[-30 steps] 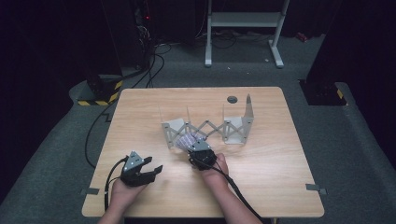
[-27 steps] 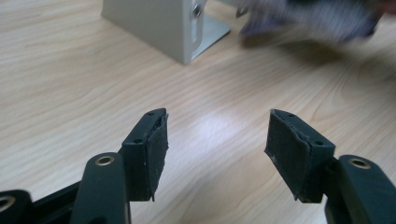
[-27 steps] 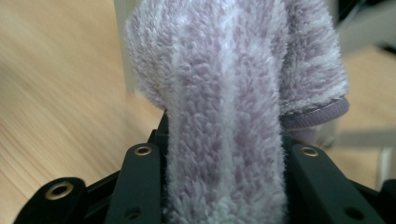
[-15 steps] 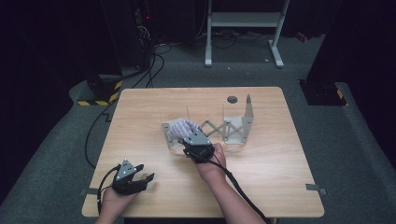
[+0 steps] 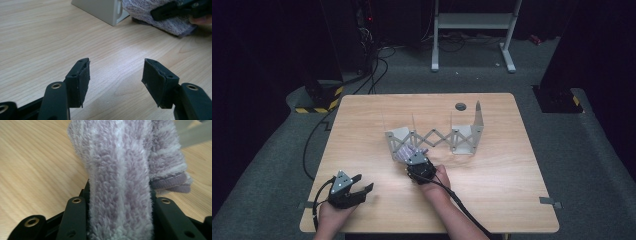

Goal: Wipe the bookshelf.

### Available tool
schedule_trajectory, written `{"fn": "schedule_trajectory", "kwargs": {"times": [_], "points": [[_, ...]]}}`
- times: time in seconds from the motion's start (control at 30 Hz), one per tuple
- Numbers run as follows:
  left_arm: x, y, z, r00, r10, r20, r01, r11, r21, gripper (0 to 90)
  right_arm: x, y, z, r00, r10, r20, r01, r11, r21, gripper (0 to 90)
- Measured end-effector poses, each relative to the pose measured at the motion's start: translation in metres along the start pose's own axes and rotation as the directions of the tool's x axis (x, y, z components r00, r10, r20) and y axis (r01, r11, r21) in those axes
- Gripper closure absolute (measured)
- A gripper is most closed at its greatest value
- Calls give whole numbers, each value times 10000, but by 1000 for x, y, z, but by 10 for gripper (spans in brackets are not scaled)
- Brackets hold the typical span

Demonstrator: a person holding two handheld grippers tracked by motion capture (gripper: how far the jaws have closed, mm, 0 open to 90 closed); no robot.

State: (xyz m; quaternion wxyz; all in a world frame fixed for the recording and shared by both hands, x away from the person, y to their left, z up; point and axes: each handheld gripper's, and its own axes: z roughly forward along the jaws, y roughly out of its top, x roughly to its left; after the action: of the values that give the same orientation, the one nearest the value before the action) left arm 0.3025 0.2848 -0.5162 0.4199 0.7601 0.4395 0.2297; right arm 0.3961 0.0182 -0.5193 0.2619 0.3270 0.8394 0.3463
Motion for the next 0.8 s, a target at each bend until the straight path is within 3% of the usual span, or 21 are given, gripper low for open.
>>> {"fn": "schedule_trajectory", "kwargs": {"times": [0.2,0.4,0.43,0.5,0.53,0.6,0.63,0.73,0.8], "points": [[2,-1,-1,9999,-97,-73,96,9999,-57,389,11,8,-4,9996,-172,-207,167,9996,-245,616],[6,-1,-3,9999,-141,-42,141,9999,-93,389,18,32,-17,9989,-267,-378,228,9947,-999,617],[6,-1,-3,9999,-159,-32,159,9998,-86,389,20,46,-26,9989,-322,-352,270,9897,-1406,617],[5,-1,-3,9999,-126,9,126,9999,-67,389,20,53,-31,9987,-375,-332,316,9860,-1639,617],[5,-1,-3,10000,-75,14,76,10000,-56,389,19,70,-43,9990,-367,-254,303,9751,-2199,618],[5,-1,-3,10000,-63,5,63,10000,-48,389,19,75,-48,9992,-342,-205,283,9707,-2384,619],[6,-2,-3,10000,-100,-4,100,9999,-48,389,17,87,-57,9995,-269,-151,215,9588,-2831,620],[7,-2,-4,9999,-124,-5,124,9999,-54,389,17,93,-60,9996,-265,-130,215,9552,-2950,621],[7,-2,-4,9999,-137,10,137,9999,-52,389,18,91,-55,9995,-302,-111,259,9606,-2769,621]]}}
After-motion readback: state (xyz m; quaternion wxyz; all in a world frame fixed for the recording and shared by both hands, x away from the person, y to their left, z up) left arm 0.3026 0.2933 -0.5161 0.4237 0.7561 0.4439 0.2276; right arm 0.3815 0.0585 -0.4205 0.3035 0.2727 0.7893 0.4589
